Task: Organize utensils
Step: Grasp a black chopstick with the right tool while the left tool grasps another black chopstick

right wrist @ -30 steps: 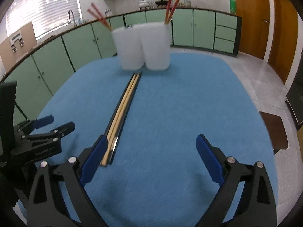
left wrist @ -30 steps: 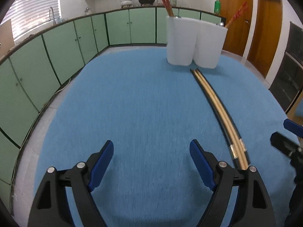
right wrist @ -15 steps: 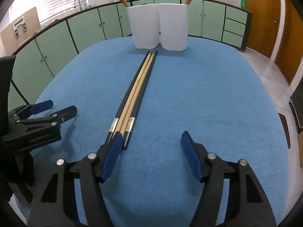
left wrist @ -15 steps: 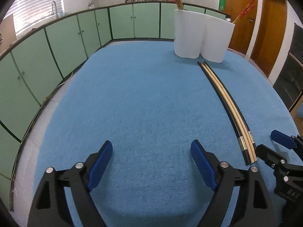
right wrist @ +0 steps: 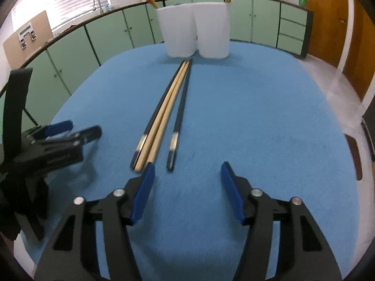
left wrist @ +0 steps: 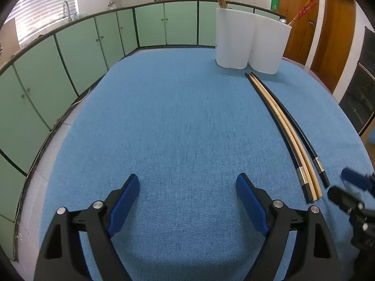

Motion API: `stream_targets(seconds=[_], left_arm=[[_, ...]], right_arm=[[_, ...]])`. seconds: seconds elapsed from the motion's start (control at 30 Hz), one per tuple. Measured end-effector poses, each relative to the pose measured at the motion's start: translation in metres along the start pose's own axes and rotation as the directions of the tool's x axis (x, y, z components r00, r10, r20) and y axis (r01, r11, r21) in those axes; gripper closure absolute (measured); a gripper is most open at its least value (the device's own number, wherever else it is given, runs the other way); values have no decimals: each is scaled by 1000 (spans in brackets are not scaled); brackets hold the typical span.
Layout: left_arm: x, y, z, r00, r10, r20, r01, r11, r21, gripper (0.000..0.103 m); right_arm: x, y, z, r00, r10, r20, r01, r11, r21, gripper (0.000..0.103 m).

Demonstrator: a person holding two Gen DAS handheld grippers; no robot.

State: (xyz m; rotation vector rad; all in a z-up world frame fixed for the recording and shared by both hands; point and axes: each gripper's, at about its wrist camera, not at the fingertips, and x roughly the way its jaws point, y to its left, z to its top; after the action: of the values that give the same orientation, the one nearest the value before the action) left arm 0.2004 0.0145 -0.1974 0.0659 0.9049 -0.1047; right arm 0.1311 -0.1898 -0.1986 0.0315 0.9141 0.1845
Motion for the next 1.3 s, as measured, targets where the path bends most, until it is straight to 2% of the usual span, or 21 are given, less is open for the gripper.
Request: stream_targets(seconds=[0.1,0.17,0.3,0.37,0.5,0.6,0.83,0.93,1.2,1.3], left_arm=[[0,0,0,1000,2,4,-2,1000,0,20],[0,0,-1,1000,3,3,-3,1000,1,20],[1,1,0,1000,4,0,-4,1000,-1,19],[1,0,0,1000,6,0,-6,1000,3,19],[-1,-5,0,1000,-1,0,1,1000,17,19],[-3,-11,-2,999,-42,-4,42,999,6,19],[-11,-45,-5,991,-132,-3,132,990,52,19],[-11,-57,-6,987,-159,-7,159,985,69,19],[-7,-70,-6,987,-158,-16,159,983,87,19],[-7,-68,-6,991,-135,-17,136,987,91,16]], right_arm=[[-1,5,-1,1000,-11,11,11,1000,-16,57],[1,6,2,1000,1,14,-1,1000,-13,67],[8,12,9,1000,1,10,0,1000,-28,78],[11,15,11,1000,17,4,-17,999,-34,96],[11,13,12,1000,27,4,-27,999,-26,96],[7,6,9,1000,8,10,-8,1000,-9,97],[-5,-32,1,997,-68,21,67,996,58,97],[-5,-46,0,997,-71,24,68,993,92,97],[-5,-50,-3,997,-65,28,62,993,102,97],[-7,-50,-4,998,-62,29,58,993,105,97]])
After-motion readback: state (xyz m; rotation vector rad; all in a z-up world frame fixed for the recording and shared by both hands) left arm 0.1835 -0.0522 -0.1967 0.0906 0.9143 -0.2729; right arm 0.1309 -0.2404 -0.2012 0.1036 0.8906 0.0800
